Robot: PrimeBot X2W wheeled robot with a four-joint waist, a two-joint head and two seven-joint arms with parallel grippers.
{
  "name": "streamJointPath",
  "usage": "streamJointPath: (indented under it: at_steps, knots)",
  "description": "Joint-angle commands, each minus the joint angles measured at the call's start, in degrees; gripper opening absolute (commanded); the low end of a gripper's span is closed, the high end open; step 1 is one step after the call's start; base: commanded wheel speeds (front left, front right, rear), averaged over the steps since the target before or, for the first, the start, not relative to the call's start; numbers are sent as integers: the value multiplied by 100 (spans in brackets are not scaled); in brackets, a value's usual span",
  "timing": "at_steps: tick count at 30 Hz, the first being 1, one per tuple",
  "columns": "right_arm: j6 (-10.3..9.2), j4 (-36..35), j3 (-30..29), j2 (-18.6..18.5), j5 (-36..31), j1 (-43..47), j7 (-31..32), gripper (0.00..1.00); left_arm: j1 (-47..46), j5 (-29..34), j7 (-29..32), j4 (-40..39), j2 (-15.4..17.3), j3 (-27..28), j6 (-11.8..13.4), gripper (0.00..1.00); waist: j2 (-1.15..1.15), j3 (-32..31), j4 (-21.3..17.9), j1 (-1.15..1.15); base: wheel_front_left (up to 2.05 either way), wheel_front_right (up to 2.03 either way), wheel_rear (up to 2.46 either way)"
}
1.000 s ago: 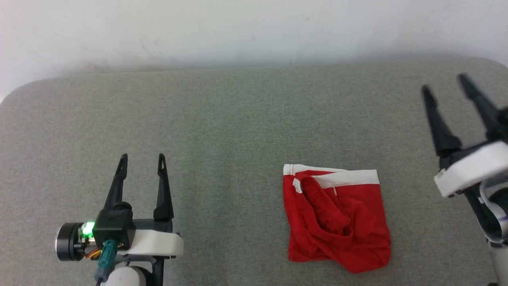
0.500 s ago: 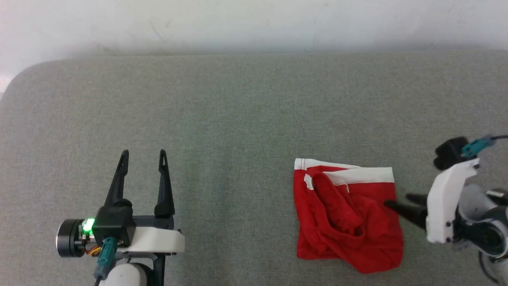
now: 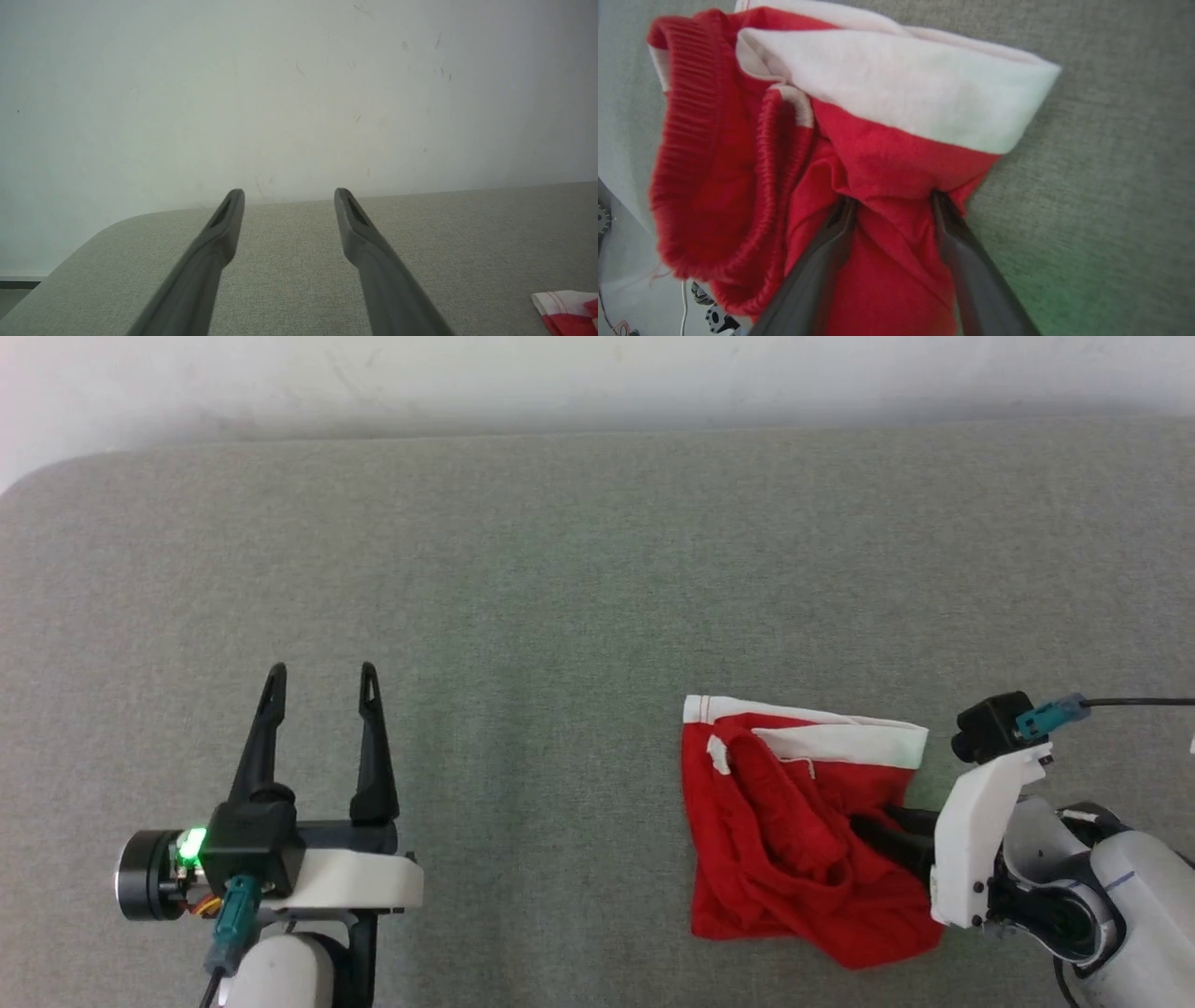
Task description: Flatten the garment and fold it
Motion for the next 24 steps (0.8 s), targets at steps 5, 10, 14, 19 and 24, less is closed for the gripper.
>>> streamJointPath:
  at_steps: [5, 10, 14, 19, 24]
  knots:
    - [-10, -417, 645, -445, -410, -515, -748, 0, 58, 55, -27, -6, 42, 84, 18, 100, -1, -104, -391, 0, 0, 0, 0]
    - [-10, -1048, 1000, -910, -714, -1037, -1024, 0, 53, 60, -27, -164, 109, 175, 30, 100, -1, 85, -903, 0, 0, 0, 0]
    - [-10, -1308, 1092, -1276, -854, -1364, -1013, 0, -54, 73, -27, -353, 222, 272, 17, 100, -1, 453, -1431, 0, 0, 0, 0]
    - [-10, -1210, 1052, -1578, -1055, -1618, -1083, 0, -219, 129, -27, -559, 371, 341, 10, 100, -1, 943, -1905, 0, 0, 0, 0]
    - [-10, -690, 873, -1737, -1363, -1902, -1288, 0, -435, 194, -27, -777, 583, 388, -14, 100, -1, 1493, -2234, 0, 0, 0, 0]
